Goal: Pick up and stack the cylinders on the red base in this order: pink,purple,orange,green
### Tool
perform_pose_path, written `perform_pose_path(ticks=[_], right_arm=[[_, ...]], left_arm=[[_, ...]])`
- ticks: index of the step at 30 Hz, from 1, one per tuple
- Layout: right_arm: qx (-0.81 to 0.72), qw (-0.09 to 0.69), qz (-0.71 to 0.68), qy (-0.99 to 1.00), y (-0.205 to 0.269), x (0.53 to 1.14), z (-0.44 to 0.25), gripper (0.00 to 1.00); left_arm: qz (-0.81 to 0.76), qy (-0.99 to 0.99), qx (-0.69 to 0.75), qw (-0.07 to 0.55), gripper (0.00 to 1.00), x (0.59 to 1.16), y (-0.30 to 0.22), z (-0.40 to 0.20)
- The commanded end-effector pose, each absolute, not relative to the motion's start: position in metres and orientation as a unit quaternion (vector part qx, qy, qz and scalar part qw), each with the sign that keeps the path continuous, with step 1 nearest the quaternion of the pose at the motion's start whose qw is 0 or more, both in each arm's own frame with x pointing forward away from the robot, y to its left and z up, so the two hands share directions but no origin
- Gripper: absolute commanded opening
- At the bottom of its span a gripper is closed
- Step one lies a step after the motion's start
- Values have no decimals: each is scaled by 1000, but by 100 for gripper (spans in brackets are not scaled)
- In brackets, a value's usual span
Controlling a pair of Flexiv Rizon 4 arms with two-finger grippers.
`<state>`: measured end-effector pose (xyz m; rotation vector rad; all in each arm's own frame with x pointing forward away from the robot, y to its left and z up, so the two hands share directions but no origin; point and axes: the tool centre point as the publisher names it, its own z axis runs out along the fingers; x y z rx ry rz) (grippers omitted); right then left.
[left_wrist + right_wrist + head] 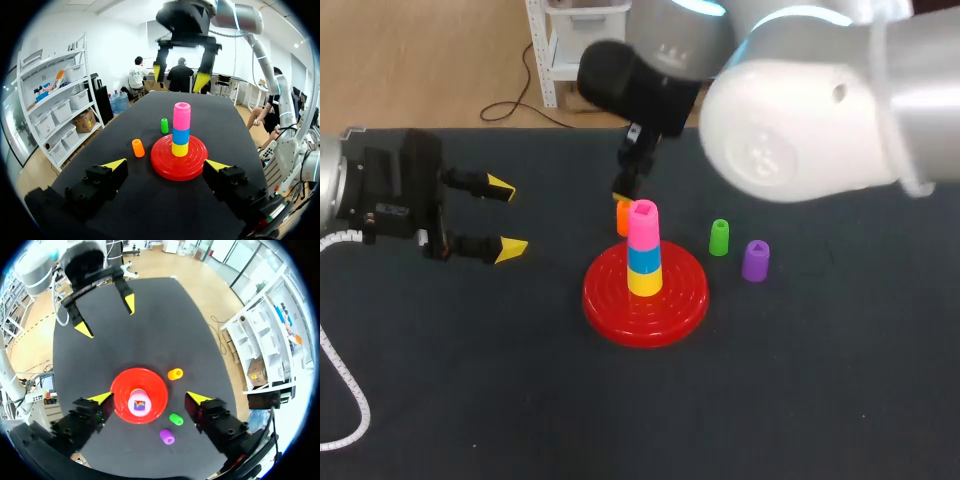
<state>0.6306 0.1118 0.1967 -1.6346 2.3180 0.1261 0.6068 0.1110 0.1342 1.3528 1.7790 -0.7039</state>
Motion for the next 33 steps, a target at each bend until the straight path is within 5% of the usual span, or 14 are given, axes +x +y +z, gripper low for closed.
perform_pose_path(ticks=[1,33], right_arm=[[-558,163,44,812,93,628,212,100],[-451,92,-5,888,-36,591,154,100]], left_arm=[[-277,698,531,392,100,606,112,133],[-277,698,531,392,100,606,112,133]])
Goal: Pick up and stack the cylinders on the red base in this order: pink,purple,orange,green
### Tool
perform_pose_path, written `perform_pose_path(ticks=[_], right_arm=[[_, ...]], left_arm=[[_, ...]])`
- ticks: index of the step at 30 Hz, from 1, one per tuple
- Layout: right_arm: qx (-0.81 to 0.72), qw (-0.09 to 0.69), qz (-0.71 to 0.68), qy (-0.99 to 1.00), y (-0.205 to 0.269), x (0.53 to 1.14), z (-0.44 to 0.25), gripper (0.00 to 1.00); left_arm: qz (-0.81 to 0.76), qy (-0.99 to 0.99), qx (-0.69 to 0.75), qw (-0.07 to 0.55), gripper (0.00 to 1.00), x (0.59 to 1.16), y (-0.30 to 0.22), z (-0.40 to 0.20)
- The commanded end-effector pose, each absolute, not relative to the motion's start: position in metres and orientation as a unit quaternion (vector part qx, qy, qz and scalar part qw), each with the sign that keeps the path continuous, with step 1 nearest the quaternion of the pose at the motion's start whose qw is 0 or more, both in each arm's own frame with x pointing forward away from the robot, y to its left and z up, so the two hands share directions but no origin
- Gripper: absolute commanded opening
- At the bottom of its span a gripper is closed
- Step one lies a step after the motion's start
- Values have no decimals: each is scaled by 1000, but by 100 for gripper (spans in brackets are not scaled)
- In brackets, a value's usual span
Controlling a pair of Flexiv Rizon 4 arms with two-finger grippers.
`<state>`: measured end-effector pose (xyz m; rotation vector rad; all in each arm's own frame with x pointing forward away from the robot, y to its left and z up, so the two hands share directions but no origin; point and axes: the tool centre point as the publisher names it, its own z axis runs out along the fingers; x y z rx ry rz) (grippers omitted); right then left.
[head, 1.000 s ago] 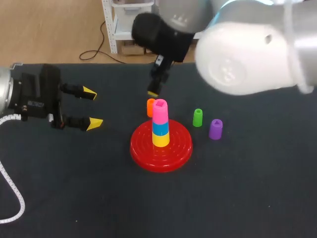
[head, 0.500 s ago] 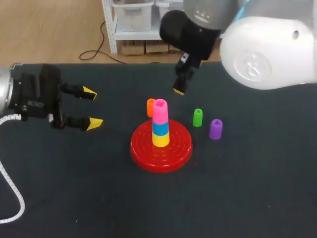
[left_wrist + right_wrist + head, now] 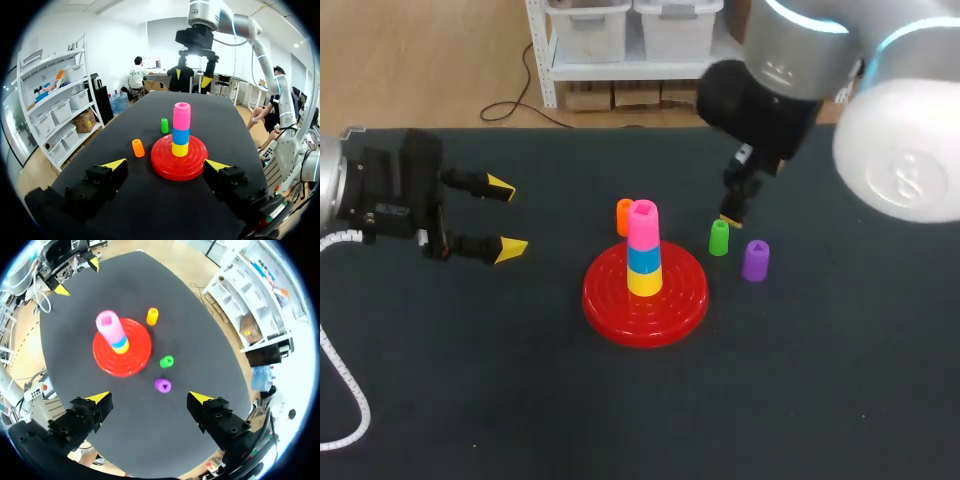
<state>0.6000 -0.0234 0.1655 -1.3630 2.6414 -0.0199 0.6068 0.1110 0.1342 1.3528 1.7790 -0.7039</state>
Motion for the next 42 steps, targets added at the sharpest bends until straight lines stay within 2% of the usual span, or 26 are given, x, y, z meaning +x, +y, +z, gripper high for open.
perform_pose_path(ticks=[1,21,31,42], right_arm=[[-450,89,-6,889,-39,590,151,100],[-410,56,5,910,-55,598,115,100],[-371,14,18,928,-55,606,88,100],[-364,7,16,931,-52,612,90,100]], left_arm=[[-277,698,531,392,100,606,112,133],[-277,698,531,392,100,606,112,133],[-277,698,531,392,100,606,112,133],[-277,698,531,392,100,606,112,133]])
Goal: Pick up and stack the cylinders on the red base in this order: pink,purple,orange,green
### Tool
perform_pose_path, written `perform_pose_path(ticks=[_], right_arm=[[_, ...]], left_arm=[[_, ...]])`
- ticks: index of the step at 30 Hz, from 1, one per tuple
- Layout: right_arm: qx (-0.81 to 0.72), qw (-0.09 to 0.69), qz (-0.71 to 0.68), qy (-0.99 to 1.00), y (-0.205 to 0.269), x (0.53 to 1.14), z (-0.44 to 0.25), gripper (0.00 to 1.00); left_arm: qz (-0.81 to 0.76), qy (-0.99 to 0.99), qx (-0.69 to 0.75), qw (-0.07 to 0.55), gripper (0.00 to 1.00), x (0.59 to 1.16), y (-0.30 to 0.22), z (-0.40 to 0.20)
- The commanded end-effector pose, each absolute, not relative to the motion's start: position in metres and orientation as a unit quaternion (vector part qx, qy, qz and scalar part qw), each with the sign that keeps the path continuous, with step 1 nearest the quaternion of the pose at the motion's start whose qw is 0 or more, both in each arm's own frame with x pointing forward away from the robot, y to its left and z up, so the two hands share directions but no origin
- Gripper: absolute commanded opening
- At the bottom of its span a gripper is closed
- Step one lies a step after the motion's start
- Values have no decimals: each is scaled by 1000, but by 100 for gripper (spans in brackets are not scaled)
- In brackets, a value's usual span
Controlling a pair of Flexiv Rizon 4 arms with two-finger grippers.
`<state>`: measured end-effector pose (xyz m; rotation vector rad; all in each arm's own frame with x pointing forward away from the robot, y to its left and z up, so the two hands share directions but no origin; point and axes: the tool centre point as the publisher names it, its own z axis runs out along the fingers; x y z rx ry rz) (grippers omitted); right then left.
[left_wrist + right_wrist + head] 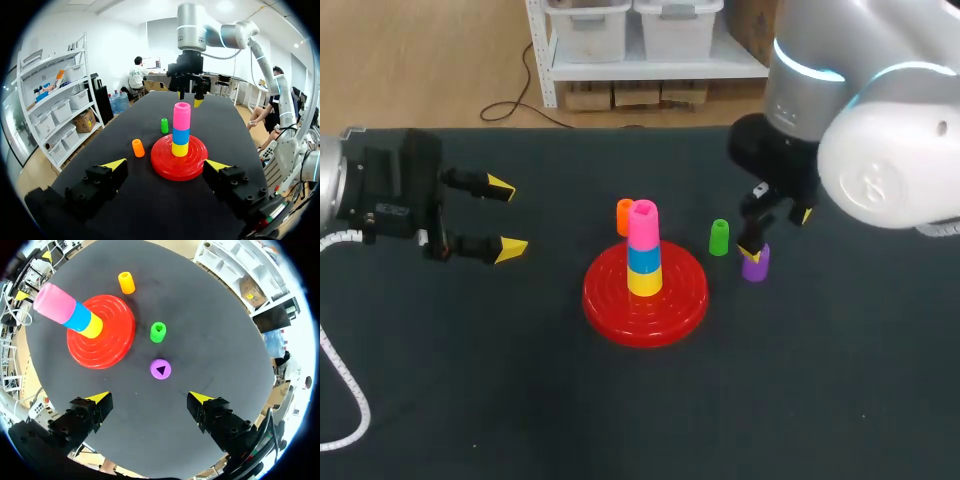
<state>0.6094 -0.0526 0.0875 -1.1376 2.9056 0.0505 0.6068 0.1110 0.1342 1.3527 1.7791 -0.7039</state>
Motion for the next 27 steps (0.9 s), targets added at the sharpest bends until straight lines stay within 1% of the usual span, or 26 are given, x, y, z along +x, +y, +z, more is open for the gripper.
perform_pose_path(ticks=[1,15,18,27], right_arm=[[-364,7,16,931,-52,612,90,100],[-364,9,10,931,-50,611,91,100],[-361,13,-4,933,-50,614,86,100],[-343,5,17,939,-55,628,60,100]], left_arm=[[-277,698,531,392,100,606,112,133],[-277,698,531,392,100,606,112,133],[-277,698,531,392,100,606,112,133],[-277,698,531,392,100,606,112,133]])
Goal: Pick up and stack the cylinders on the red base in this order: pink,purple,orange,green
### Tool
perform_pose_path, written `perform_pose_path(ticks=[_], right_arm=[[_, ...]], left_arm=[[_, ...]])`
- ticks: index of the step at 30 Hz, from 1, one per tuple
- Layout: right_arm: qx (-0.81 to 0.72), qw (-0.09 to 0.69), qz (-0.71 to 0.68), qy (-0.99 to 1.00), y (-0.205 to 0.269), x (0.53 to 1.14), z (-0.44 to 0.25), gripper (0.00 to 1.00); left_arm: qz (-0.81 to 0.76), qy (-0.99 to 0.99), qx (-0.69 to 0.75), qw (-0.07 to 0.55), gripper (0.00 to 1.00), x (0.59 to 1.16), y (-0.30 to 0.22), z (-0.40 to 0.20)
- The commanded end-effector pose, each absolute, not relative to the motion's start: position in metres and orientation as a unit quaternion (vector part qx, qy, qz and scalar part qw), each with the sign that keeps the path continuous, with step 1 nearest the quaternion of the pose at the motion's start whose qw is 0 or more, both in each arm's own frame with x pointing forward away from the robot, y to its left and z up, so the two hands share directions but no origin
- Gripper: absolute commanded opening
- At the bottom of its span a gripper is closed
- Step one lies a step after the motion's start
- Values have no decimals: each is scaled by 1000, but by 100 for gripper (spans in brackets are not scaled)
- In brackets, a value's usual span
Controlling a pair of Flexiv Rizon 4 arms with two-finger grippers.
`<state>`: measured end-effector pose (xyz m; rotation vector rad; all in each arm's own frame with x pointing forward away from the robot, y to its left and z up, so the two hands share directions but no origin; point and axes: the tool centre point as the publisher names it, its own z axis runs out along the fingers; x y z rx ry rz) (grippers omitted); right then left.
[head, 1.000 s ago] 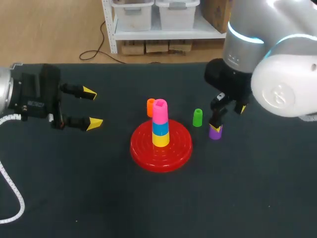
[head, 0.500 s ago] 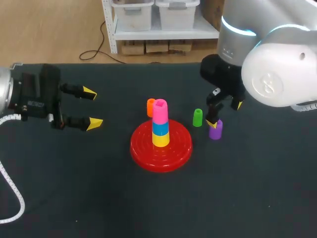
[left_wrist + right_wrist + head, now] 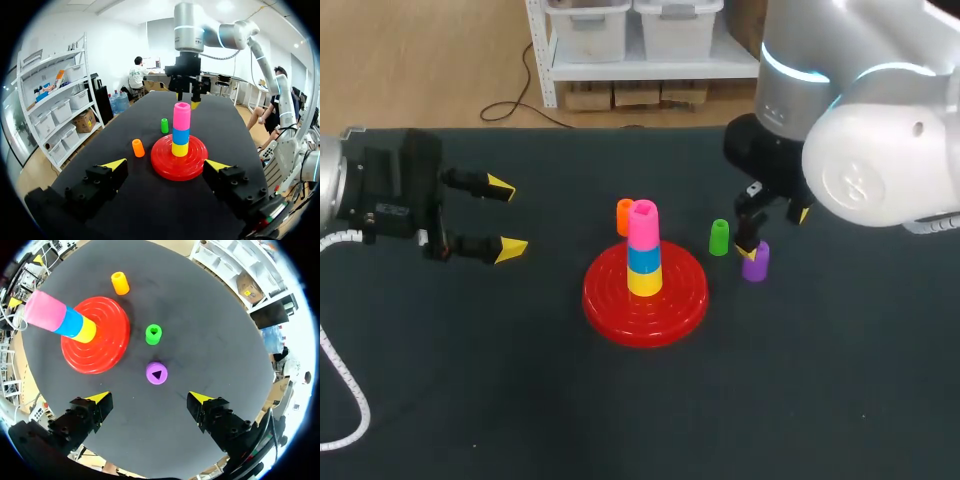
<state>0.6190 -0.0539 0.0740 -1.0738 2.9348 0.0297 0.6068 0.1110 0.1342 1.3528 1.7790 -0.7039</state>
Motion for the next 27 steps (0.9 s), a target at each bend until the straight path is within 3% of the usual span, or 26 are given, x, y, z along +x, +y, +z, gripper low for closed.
perform_pose_path(ticks=[1,27], right_arm=[[-342,5,21,939,-56,629,57,100],[-330,-3,-7,944,-52,650,32,100]], left_arm=[[-277,698,531,392,100,606,112,133],[-277,698,531,392,100,606,112,133]])
